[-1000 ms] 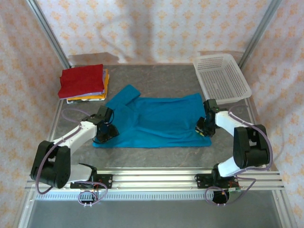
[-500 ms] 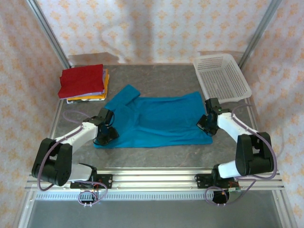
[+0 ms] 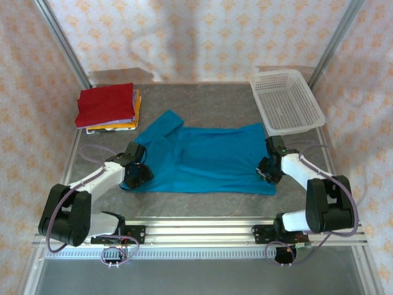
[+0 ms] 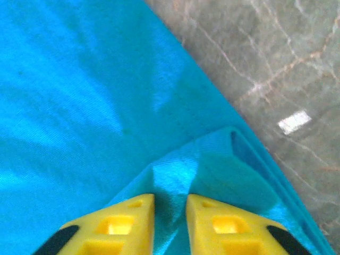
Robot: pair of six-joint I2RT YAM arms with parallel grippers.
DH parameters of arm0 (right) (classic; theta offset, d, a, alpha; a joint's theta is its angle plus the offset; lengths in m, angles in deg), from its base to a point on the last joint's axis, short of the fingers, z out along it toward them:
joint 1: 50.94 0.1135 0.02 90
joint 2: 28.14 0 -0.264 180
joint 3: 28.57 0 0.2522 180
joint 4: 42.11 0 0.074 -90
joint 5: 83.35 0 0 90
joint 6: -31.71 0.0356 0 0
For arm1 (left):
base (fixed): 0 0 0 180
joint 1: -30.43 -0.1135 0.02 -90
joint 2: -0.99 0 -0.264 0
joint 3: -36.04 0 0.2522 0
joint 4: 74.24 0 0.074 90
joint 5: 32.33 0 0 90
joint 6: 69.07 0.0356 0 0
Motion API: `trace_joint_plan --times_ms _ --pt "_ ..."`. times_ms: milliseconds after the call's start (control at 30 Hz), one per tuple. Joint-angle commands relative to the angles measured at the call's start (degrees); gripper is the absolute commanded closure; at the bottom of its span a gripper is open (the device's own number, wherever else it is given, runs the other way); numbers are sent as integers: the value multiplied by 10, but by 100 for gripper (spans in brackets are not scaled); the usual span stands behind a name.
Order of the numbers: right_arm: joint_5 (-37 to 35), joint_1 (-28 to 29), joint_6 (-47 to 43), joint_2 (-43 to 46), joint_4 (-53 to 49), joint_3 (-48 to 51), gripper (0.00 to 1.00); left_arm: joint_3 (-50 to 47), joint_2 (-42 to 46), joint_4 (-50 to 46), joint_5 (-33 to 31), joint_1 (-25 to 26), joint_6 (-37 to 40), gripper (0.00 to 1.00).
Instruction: Fold and stack the t-shirts
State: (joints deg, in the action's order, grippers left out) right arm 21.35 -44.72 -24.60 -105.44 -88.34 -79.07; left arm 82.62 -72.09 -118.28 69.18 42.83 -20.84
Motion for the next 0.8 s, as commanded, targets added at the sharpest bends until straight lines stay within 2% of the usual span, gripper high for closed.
trace_joint_plan --times_ms 0,167,300,367,533,767 --pt "-7 -3 20 28 -30 33 69 -35 14 -36 -12 4 -12 47" --pt "9 -3 16 88 -64 27 60 -8 56 -79 -16 4 -11 47" --pt "19 -3 -3 129 -114 -21 51 84 66 -127 -41 4 8 46" --pt "22 -3 -16 134 -136 -52 49 144 41 -139 -50 5 25 45" --pt "76 -3 -30 107 -131 -92 43 290 -110 -146 -32 4 72 44" --pt "107 15 -26 56 -83 -88 36 319 -232 -63 29 10 65 44"
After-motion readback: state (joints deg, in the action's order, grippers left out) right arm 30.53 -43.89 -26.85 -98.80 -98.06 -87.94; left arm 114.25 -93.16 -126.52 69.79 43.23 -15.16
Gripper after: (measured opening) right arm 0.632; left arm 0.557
